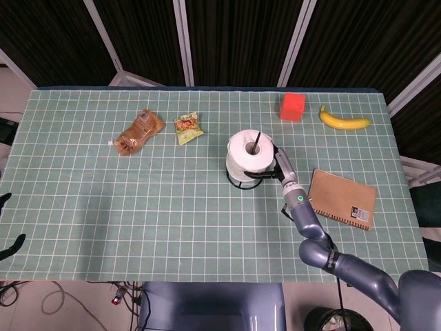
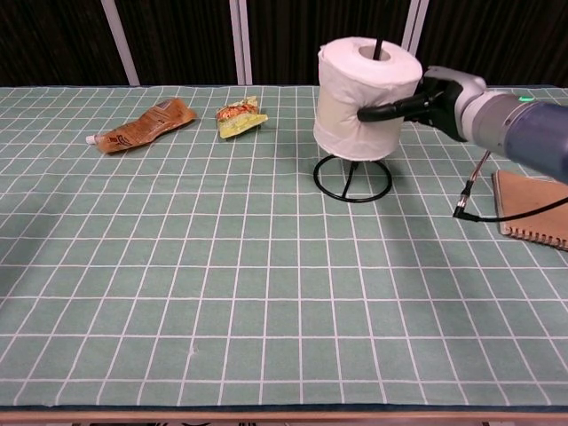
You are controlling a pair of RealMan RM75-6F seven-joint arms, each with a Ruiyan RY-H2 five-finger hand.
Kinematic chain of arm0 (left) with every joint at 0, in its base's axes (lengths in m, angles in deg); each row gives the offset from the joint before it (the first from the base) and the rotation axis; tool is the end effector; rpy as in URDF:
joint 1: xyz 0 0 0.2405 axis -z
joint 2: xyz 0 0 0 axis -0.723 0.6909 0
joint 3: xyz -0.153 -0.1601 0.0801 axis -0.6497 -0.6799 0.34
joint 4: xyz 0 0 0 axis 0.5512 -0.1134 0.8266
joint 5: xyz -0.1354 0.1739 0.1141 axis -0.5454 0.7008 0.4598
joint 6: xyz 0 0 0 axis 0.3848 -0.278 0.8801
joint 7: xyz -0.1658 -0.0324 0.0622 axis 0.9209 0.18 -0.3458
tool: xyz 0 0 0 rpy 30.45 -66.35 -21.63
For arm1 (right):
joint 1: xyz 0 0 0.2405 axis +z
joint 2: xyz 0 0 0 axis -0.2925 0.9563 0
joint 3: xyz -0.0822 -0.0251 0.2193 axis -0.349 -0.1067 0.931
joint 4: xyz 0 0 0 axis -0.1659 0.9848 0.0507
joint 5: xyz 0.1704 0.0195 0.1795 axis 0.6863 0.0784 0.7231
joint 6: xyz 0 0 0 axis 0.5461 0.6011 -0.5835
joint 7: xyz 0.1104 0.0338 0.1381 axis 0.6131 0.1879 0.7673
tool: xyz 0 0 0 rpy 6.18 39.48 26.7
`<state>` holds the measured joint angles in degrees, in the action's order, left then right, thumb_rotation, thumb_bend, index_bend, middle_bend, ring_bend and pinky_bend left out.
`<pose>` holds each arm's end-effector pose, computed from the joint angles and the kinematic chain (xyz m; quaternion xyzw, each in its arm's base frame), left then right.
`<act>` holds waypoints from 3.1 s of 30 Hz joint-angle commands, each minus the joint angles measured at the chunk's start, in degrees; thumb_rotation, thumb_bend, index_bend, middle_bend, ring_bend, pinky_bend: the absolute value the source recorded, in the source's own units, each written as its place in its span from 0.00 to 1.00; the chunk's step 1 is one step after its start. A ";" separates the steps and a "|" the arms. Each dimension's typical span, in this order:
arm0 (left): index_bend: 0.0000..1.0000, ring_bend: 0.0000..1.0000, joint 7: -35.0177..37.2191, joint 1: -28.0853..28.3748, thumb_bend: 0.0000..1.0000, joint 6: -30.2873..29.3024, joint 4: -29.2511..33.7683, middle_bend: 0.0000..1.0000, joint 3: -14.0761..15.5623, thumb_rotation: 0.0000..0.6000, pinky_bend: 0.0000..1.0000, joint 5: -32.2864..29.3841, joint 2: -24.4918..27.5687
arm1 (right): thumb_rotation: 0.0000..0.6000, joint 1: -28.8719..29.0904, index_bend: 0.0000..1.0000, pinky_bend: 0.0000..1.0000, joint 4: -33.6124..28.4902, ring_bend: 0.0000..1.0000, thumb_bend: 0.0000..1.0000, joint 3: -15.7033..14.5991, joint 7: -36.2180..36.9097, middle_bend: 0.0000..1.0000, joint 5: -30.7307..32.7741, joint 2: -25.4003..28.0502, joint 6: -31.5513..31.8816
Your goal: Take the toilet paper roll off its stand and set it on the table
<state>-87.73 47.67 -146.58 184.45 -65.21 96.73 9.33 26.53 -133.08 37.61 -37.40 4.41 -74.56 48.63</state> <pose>-0.3127 0.2021 0.1426 -0.5669 -0.3681 -0.3598 0.6432 -0.1239 -0.4639 -0.0450 0.3780 -0.7086 0.5531 0.2216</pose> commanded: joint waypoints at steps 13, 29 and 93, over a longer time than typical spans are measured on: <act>0.14 0.00 0.30 -0.27 0.22 -0.44 0.34 0.00 0.36 1.00 0.03 0.90 0.19 | 1.00 1.09 0.33 0.12 -29.45 0.35 0.00 10.71 -18.60 0.30 20.65 27.98 4.64; 0.14 0.00 -0.93 -0.19 0.22 -0.41 0.49 0.00 0.35 1.00 0.03 0.90 -0.27 | 1.00 -6.67 0.33 0.12 -33.69 0.30 0.00 12.55 -17.50 0.30 28.47 46.79 2.25; 0.15 0.00 0.75 -0.07 0.22 -0.05 0.12 0.00 -0.29 1.00 0.03 -0.18 0.20 | 1.00 -13.76 0.21 0.07 -19.12 0.15 0.00 -14.03 -6.12 0.19 -11.06 1.28 7.67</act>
<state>-86.97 47.60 -146.64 184.58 -65.50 96.57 9.53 12.48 -152.09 23.87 -43.24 -6.74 -73.51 56.92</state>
